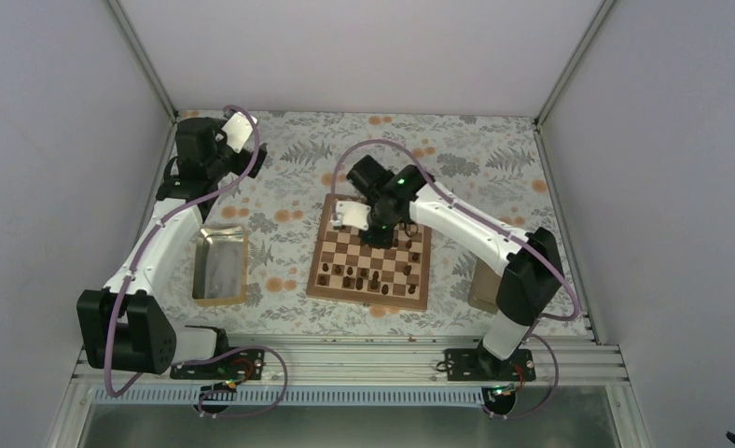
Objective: Set up the chess pieces on the board
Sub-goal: Pick up the chess piece from the chessboard, then place the chess piece on the chessboard.
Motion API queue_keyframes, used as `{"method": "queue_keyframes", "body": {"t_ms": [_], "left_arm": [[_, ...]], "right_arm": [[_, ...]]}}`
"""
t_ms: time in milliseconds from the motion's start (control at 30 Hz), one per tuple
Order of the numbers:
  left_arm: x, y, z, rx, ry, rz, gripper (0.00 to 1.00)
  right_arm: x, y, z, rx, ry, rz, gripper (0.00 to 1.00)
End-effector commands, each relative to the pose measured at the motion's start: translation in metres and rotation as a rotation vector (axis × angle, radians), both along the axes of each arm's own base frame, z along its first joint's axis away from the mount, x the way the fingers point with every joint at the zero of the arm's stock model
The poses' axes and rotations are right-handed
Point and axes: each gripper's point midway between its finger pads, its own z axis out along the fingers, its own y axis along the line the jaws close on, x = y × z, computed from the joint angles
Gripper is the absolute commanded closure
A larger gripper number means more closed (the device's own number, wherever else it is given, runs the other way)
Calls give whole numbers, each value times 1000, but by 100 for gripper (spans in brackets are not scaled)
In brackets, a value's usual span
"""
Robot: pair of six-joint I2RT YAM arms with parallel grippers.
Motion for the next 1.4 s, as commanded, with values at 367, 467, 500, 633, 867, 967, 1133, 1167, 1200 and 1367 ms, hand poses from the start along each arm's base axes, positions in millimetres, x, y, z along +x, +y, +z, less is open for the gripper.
{"method": "queue_keyframes", "body": {"t_ms": [367,467,500,633,867,967,1133,1167,1200,1367], "left_arm": [[-5,3,18,-2,-39,4,0],[-5,3,18,-2,-39,4,0],[-5,3,17,-2,-39,4,0],[-5,3,17,-2,-38,4,0],[-6,3,16,0,-40,5,0],[-6,3,16,0,-40,3,0],[-7,3,17,0,-44,2,0],[-7,3,17,-1,-43,3,0],[-7,3,17,0,-46,2,0],[-7,3,16,-1,-44,-1,0]], "right_arm": [[-79,56,-33,-36,138,186,92],[-85,63,-43,-49,152,209,91],[-87,64,-47,-54,155,214,91],[-87,72,-53,-52,156,229,91],[-86,80,-59,-48,159,244,90],[-83,82,-64,-53,150,243,90],[-78,87,-67,-56,137,243,89],[-76,87,-68,-59,133,245,89],[-76,88,-70,-63,133,246,88],[-74,87,-77,-78,129,245,88]]}}
